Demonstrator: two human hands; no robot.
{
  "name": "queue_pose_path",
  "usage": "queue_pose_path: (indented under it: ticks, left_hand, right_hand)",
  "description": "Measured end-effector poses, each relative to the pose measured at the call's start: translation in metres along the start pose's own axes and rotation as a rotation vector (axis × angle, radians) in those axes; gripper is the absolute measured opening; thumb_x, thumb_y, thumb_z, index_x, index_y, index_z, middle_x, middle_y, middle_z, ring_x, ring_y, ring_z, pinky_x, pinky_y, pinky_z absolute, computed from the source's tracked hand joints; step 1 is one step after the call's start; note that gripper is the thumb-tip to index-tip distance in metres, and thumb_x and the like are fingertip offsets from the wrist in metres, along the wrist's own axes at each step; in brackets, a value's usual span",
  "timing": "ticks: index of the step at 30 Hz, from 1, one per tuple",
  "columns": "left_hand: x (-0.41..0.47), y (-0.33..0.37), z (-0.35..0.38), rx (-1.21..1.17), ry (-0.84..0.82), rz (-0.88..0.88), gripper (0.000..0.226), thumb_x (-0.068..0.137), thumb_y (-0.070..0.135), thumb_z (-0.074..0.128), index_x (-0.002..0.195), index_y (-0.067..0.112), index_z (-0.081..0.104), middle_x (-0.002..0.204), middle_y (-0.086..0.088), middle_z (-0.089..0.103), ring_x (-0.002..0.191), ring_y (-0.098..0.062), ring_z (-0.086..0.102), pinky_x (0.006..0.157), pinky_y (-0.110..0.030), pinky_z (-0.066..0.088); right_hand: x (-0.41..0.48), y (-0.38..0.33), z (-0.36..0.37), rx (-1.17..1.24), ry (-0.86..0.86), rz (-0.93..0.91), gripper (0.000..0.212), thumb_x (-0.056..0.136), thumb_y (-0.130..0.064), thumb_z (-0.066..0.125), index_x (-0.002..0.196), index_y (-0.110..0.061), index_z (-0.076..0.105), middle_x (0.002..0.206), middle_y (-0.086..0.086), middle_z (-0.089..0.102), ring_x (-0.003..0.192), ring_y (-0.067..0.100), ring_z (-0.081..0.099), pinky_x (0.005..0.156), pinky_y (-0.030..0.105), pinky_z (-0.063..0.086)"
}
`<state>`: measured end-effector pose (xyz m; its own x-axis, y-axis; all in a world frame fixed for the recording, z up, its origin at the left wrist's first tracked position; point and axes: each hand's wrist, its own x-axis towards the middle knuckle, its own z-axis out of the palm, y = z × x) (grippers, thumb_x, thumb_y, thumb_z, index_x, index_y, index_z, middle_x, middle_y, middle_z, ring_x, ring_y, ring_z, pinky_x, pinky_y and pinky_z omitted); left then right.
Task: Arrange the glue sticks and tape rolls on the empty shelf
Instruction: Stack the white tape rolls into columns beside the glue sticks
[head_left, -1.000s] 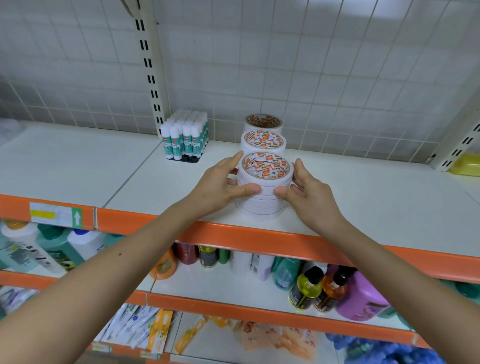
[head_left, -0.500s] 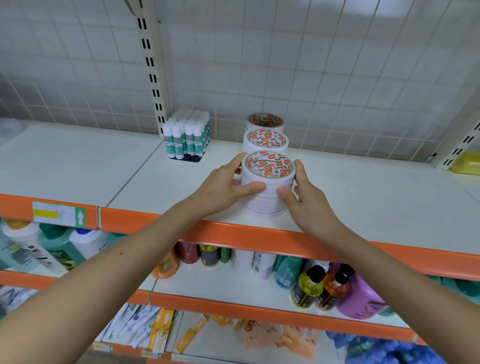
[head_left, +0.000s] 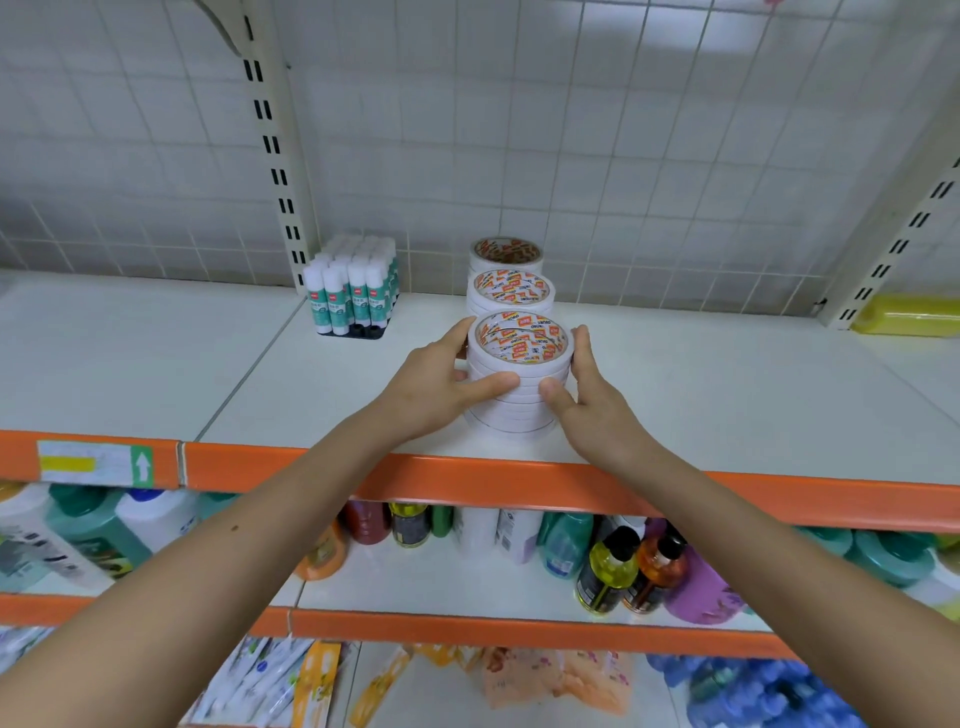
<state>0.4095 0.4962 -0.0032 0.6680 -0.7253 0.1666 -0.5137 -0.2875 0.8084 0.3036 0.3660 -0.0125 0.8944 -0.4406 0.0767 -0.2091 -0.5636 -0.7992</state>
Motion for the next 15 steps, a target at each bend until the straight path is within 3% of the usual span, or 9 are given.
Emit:
queue_pose_path:
  ticks: [3,6,8,11,15]
  left_hand:
    - [0.0,0.001,0.002,0.02,0.003,0.002,0.057,0.082,0.032,0.065,0.133,0.027,0.039,0.111,0.017,0.052,0.098,-0.009,0.055,0.069,0.001,0.04]
    - [-0.002,0.005,0.001,0.082,-0.022,0.007,0.059,0.084,0.035,0.062,0.135,0.025,0.035,0.119,0.014,0.053,0.108,-0.009,0.053,0.073,-0.006,0.038]
    - [-0.006,0.015,-0.002,0.139,-0.004,0.04,0.067,0.085,0.034,0.061,0.14,0.015,0.029,0.131,0.016,0.044,0.113,-0.001,0.042,0.077,0.0,0.03]
    - [-0.009,0.036,-0.006,0.249,0.131,0.157,0.072,0.085,0.031,0.061,0.143,0.007,0.026,0.13,0.019,0.032,0.115,0.009,0.028,0.085,0.011,0.009]
    - [0.002,0.073,0.022,0.456,0.1,0.288,0.066,0.088,0.034,0.057,0.144,0.014,0.027,0.15,0.001,0.029,0.138,-0.012,0.024,0.102,-0.009,0.011]
  right_hand:
    - [0.002,0.002,0.004,0.031,0.017,-0.003,0.068,0.097,-0.018,0.036,0.144,-0.014,-0.014,0.154,0.001,0.012,0.14,0.016,0.02,0.097,0.012,0.018]
    - [0.004,0.003,0.002,0.032,-0.029,-0.018,0.071,0.097,-0.02,0.037,0.142,-0.012,-0.017,0.156,0.001,-0.003,0.143,0.014,0.006,0.109,0.019,0.01]
    - [0.003,0.007,-0.008,-0.019,-0.069,-0.019,0.074,0.096,-0.025,0.041,0.143,-0.014,-0.015,0.155,-0.002,-0.009,0.143,0.011,0.0,0.111,0.02,0.006]
    - [0.002,0.016,-0.032,-0.059,-0.035,-0.001,0.07,0.093,-0.028,0.047,0.146,-0.024,0.002,0.155,-0.006,0.01,0.141,0.01,0.015,0.108,0.018,0.015]
    - [-0.007,0.034,-0.078,-0.117,0.009,0.005,0.055,0.092,-0.027,0.05,0.142,-0.028,0.028,0.15,-0.008,0.028,0.138,0.01,0.026,0.105,0.016,0.019]
